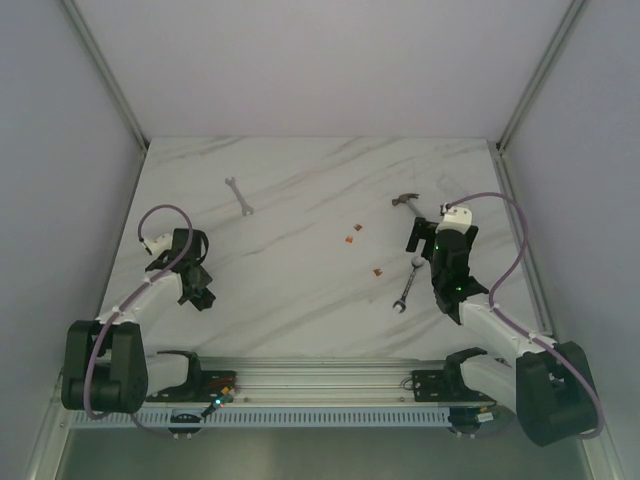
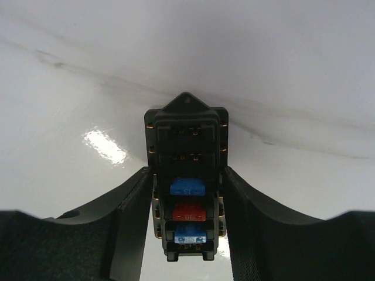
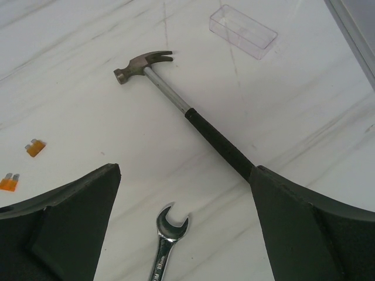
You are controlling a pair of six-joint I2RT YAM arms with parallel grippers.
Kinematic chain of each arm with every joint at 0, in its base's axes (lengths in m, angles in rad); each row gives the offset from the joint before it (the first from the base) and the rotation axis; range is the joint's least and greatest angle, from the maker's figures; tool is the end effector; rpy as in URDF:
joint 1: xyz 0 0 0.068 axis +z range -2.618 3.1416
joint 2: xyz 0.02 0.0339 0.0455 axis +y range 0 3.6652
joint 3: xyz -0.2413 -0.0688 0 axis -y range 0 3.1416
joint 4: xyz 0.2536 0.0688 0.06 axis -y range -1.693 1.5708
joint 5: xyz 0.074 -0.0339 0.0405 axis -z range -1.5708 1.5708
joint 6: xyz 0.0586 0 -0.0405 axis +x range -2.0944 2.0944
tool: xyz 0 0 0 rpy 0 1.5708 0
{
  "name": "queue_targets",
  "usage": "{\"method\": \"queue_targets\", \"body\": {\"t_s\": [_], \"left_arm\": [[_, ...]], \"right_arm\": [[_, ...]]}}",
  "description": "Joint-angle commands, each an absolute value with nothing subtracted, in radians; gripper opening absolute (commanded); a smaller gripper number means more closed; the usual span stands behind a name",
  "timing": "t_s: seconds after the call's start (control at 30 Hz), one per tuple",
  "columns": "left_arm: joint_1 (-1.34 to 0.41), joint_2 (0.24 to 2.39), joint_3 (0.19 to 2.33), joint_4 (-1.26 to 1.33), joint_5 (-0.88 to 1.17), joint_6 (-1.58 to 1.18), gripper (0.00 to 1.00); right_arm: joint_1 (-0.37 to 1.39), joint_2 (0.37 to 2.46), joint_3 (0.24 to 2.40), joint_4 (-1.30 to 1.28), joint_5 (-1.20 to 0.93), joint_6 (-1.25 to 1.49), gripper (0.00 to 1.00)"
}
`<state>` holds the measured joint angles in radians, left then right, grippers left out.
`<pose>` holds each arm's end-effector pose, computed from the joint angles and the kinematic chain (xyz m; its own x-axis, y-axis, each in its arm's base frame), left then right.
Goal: Snap on the fuse box
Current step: Move the fuse box base at the center of the board.
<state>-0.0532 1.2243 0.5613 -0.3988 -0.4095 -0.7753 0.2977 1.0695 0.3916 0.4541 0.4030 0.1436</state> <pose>0.2380 0.0107 0.1201 -0.5213 -0.6152 -0.5914 -0.7139 0.6941 -0.0928 0.2590 0.0554 0.1844 -0.1963 0.0775 -0.9775 0.1251 0.9907 0.0534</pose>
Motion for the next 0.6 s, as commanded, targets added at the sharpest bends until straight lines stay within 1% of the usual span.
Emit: {"method": "queue_targets", "body": {"t_s": [0.0, 0.2, 0.47, 0.57], "left_arm": [[-0.072, 1.261, 0.583, -0.390, -0.350, -0.728, 0.43], [-0.204, 1.345, 0.686, -0.375, -0.319, -0.621, 0.43], [-0.496, 1.637, 0.935, -0.368, -0.294, -0.399, 0.43], [-0.581, 1.716, 1.016, -0.363, -0.263, -0.320, 0.43]], "right_arm": [[0.302, 1.072, 0.385, 0.481, 0.447, 0.159, 1.00], [0.302, 1.077, 0.389, 0.473, 0.451, 0.167, 1.00], [0.302, 1.072, 0.400, 0.450, 0.442, 0.175, 1.00], [0.303, 1.071, 0.404, 0.438, 0.437, 0.176, 1.00]]}}
